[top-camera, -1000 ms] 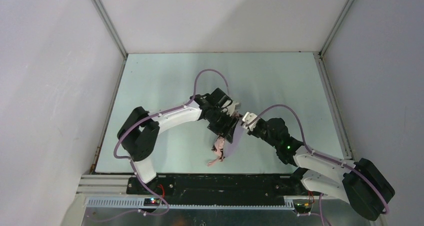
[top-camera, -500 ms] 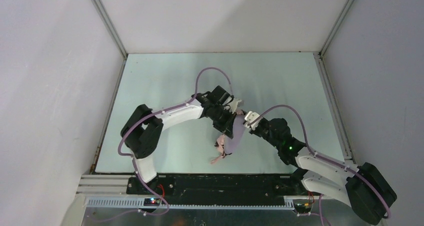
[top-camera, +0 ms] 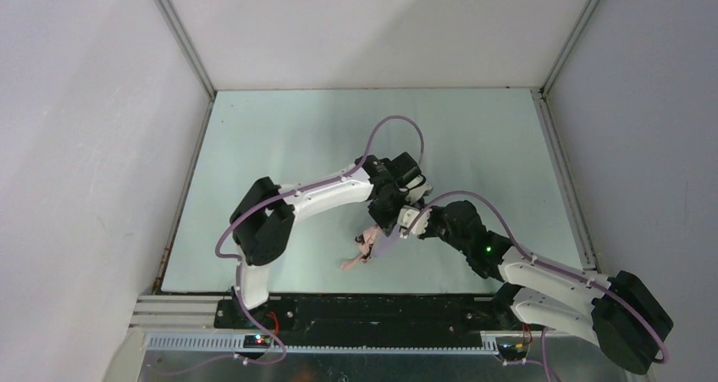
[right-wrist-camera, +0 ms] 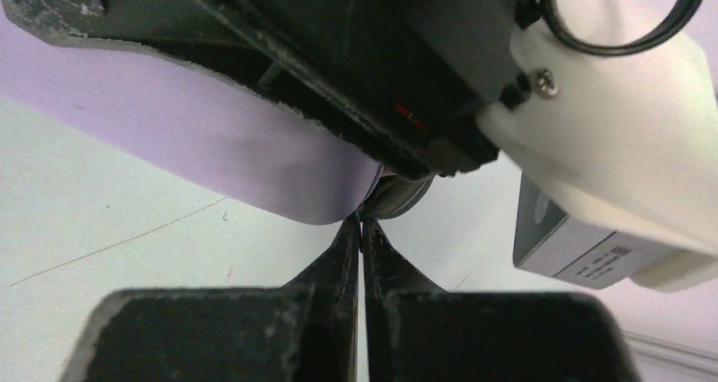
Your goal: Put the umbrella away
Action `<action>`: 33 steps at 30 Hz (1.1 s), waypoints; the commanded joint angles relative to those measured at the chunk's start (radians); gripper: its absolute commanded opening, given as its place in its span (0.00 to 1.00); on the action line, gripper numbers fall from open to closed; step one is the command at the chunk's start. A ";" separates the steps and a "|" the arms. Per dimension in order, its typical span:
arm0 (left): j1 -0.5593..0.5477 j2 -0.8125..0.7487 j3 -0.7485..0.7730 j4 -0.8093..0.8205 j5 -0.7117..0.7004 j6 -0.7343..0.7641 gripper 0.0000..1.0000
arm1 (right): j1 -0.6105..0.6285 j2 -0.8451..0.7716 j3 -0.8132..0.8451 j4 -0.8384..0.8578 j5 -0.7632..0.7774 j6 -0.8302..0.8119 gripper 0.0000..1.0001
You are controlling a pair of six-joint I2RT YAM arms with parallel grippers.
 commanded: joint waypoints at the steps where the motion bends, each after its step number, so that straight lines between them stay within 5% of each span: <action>1: -0.049 0.061 -0.042 -0.116 -0.080 0.075 0.00 | -0.073 -0.052 0.125 0.259 0.069 0.011 0.00; 7: -0.054 0.093 -0.041 -0.113 -0.089 0.066 0.00 | -0.125 -0.113 0.139 0.209 -0.091 0.147 0.00; 11: -0.054 0.084 -0.011 -0.099 -0.102 0.042 0.10 | -0.152 -0.143 0.193 0.116 -0.235 0.342 0.00; 15: -0.053 0.087 0.025 -0.105 -0.129 0.030 0.06 | -0.224 -0.172 0.199 0.030 -0.213 0.610 0.05; 20: -0.052 0.104 0.066 -0.148 -0.200 0.019 0.00 | -0.385 -0.229 0.199 -0.094 -0.149 0.986 0.50; 25: -0.052 0.098 0.092 -0.167 -0.215 0.018 0.08 | -0.593 -0.250 0.198 -0.298 -0.178 1.493 0.65; 27: -0.053 0.096 0.095 -0.167 -0.214 -0.006 0.13 | -0.636 -0.229 0.196 -0.355 -0.211 1.620 0.63; 32: -0.051 0.073 0.109 -0.156 -0.184 -0.032 0.64 | -0.727 -0.109 0.186 -0.412 -0.409 1.895 0.62; 33: -0.049 0.070 0.113 -0.154 -0.172 -0.037 0.68 | -0.730 -0.086 0.185 -0.415 -0.413 1.931 0.64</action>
